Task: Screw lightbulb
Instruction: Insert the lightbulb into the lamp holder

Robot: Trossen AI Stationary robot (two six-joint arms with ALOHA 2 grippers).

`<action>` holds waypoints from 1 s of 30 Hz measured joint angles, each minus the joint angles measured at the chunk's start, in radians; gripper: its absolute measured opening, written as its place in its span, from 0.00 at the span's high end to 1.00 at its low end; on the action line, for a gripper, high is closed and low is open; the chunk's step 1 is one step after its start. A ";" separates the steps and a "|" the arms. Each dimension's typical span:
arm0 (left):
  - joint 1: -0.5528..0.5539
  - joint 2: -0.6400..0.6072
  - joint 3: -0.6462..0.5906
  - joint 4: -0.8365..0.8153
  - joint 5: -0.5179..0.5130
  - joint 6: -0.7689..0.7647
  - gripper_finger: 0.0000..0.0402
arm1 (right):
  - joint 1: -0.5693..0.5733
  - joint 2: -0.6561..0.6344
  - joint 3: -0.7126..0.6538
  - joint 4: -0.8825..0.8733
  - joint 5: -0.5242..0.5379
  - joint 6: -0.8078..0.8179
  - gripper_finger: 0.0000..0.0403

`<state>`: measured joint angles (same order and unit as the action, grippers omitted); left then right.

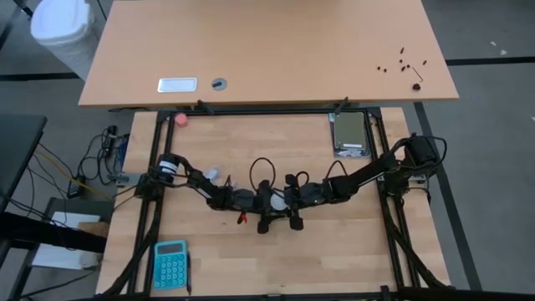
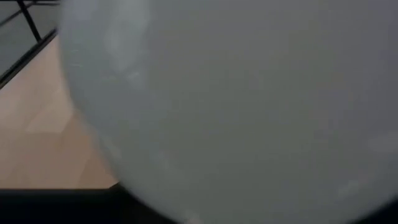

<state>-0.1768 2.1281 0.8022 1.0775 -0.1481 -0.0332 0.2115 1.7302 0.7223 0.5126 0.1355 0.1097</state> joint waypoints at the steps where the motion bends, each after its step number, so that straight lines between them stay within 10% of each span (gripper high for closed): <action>1: 0.000 -0.009 -0.009 -0.006 0.001 0.000 0.29 | 0.000 0.000 0.000 -0.001 0.002 0.000 0.52; 30: -0.003 -0.042 -0.098 0.056 -0.080 -0.016 0.38 | -0.013 -0.009 0.000 -0.016 0.010 0.022 0.52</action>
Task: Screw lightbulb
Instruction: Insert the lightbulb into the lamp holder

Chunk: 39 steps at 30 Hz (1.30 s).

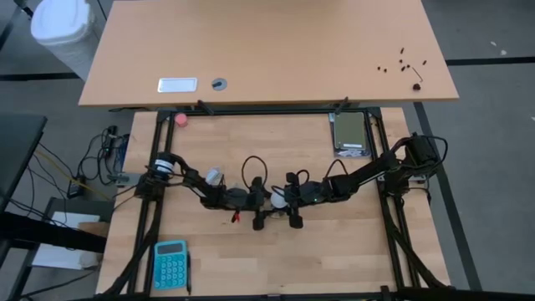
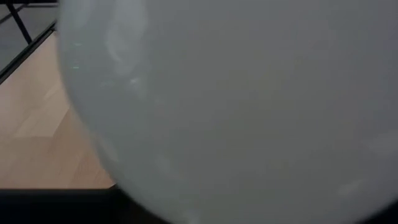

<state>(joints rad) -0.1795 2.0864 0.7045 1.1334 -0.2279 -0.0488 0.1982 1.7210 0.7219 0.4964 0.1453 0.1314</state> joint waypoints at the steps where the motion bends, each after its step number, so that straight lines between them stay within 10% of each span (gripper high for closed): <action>1: 0.000 0.000 0.002 -0.001 0.000 0.009 0.39 | 0.000 0.000 0.000 -0.001 0.000 0.000 0.52; 12: 0.000 0.000 -0.015 0.006 -0.002 0.017 0.54 | 0.000 -0.001 0.000 -0.004 0.001 0.008 0.52; 39: 0.002 0.000 -0.003 -0.006 -0.010 0.009 0.53 | -0.008 -0.002 0.079 -0.175 0.058 0.004 0.52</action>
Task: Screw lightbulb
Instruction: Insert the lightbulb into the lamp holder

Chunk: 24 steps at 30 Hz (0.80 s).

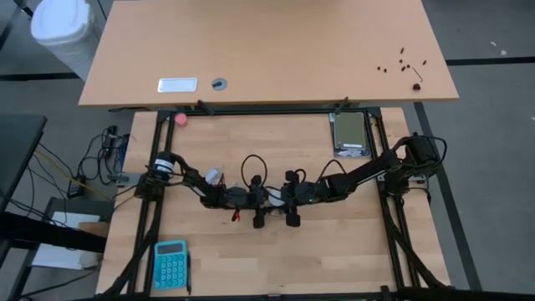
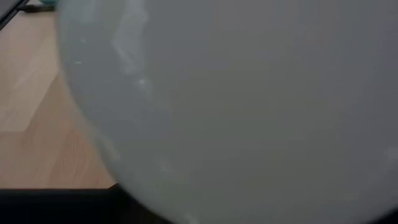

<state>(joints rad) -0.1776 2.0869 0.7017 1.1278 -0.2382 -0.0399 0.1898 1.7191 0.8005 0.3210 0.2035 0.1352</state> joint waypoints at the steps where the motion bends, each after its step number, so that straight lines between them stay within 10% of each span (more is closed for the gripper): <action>1: 0.000 0.000 0.000 0.000 0.000 0.000 0.53 | 0.000 0.000 0.000 0.000 0.001 0.000 0.52; 24: -0.002 0.000 0.000 -0.002 0.019 0.003 0.53 | -0.001 -0.013 0.000 0.012 0.023 -0.030 0.52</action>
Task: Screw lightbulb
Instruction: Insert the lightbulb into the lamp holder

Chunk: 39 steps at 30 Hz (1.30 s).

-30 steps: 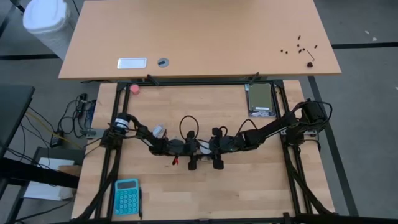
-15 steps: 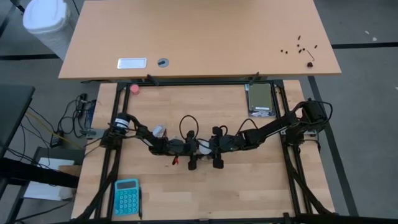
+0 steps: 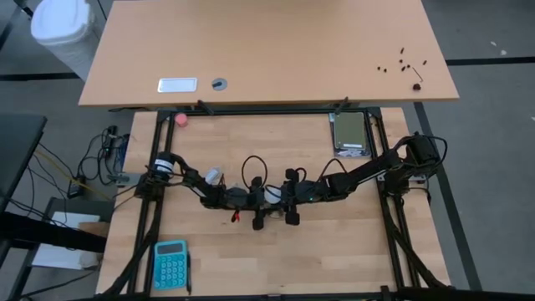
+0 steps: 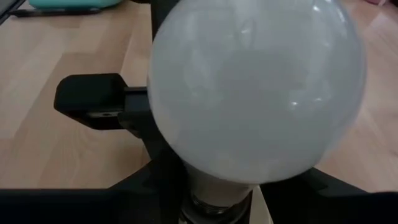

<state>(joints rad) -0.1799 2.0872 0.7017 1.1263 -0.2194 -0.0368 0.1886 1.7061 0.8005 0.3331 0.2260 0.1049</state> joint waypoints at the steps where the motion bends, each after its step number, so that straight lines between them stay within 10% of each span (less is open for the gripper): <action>1: 0.000 0.000 0.000 0.000 0.000 0.000 0.53 | 0.000 0.000 0.000 -0.005 0.000 0.003 0.52; 39: 0.000 0.000 0.001 -0.011 -0.005 -0.017 0.53 | 0.032 -0.012 -0.135 0.227 -0.035 -0.030 0.52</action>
<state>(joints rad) -0.1795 2.0872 0.7025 1.1156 -0.2249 -0.0536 0.2203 1.6945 0.6655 0.5600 0.1914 0.0753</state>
